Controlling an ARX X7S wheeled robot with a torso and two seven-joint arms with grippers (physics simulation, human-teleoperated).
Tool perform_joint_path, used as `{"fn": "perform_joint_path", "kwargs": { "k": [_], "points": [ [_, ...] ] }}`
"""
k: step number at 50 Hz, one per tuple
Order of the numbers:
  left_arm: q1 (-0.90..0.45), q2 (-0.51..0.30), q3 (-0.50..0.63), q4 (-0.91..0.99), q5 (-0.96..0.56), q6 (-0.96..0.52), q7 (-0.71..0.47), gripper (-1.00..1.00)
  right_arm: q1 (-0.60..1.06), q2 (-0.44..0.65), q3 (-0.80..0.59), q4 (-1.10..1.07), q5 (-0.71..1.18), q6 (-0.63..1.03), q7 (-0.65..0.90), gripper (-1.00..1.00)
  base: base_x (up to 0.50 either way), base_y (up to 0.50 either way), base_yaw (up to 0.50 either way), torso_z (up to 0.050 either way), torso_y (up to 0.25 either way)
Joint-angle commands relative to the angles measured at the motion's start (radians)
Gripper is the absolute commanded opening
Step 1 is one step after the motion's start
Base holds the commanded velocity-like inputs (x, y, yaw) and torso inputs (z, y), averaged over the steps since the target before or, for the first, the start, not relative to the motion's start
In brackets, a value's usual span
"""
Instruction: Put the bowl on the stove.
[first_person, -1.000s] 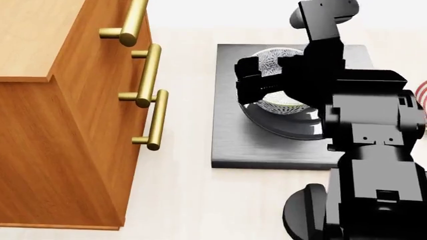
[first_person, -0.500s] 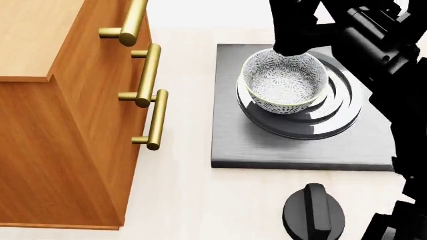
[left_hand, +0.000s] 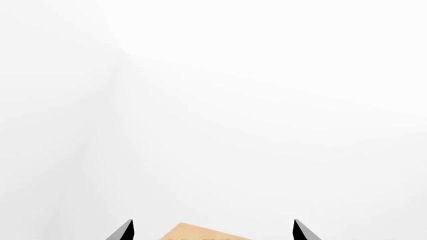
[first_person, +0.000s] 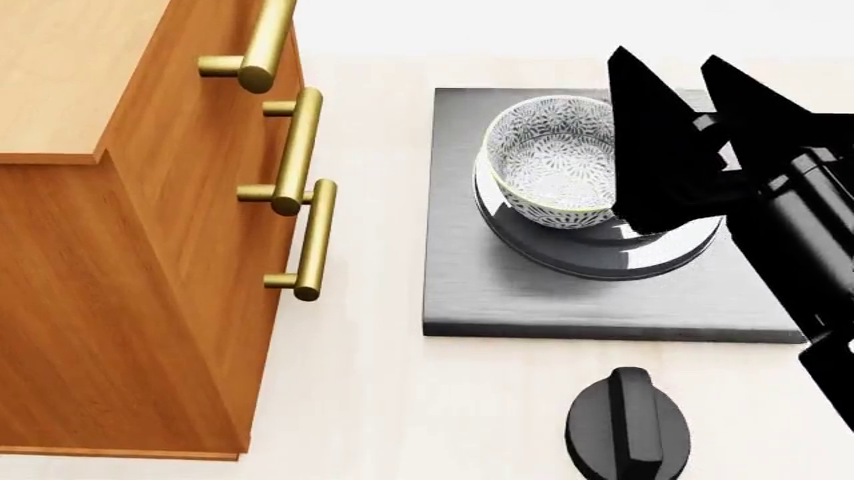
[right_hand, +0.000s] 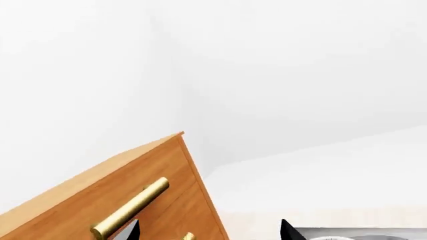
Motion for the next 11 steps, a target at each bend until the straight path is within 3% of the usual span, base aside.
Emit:
{"fn": "perform_joint_path", "kwargs": {
  "k": [1,11],
  "points": [
    [0.003,0.019,-0.016,0.004,0.014,-0.002,0.031,1.00,-0.096,-0.055,0.182,-0.124,0.031,0.051,0.015,1.00,0.00,0.00,0.00,0.000,0.000],
    [0.004,0.019,-0.012,0.005,0.013,0.001,0.032,1.00,-0.156,-0.056,0.307,-0.176,0.040,0.064,0.053,1.00,0.00,0.00,0.00,0.000,0.000]
  ]
}}
